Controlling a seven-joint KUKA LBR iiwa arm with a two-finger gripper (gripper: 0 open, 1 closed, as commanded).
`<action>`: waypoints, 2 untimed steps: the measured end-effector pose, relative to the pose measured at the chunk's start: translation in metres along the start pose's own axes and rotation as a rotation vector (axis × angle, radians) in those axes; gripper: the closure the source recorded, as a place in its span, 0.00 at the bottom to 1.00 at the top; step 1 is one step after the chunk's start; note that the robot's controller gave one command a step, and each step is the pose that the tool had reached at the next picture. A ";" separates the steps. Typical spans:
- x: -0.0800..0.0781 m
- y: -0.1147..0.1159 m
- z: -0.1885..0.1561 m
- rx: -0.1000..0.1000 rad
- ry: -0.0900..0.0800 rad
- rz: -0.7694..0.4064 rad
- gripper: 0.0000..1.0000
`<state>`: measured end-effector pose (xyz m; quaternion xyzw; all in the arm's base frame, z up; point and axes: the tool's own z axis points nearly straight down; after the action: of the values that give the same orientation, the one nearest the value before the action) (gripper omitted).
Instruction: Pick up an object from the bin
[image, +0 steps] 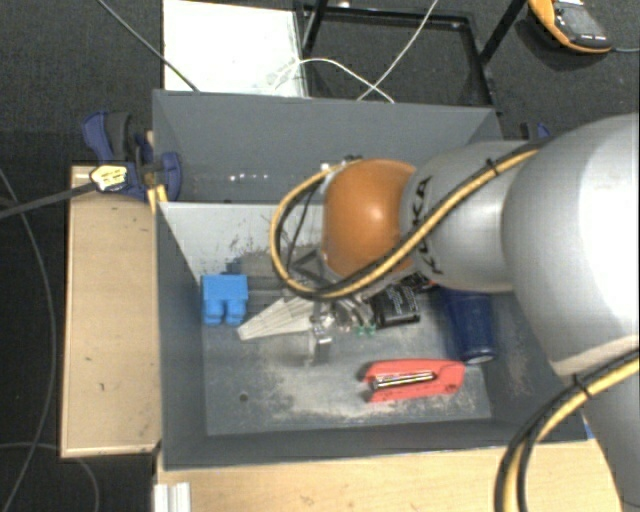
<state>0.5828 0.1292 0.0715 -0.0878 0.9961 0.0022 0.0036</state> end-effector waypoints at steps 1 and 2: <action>0.000 -0.020 0.000 -0.002 -0.003 -0.207 0.00; 0.005 -0.025 0.000 -0.003 -0.002 -0.191 1.00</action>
Offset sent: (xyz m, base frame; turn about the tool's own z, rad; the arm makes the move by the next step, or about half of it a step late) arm -0.0023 -0.0261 -0.0015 -0.1921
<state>0.5817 0.1040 0.0716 -0.1823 0.9832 0.0032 0.0045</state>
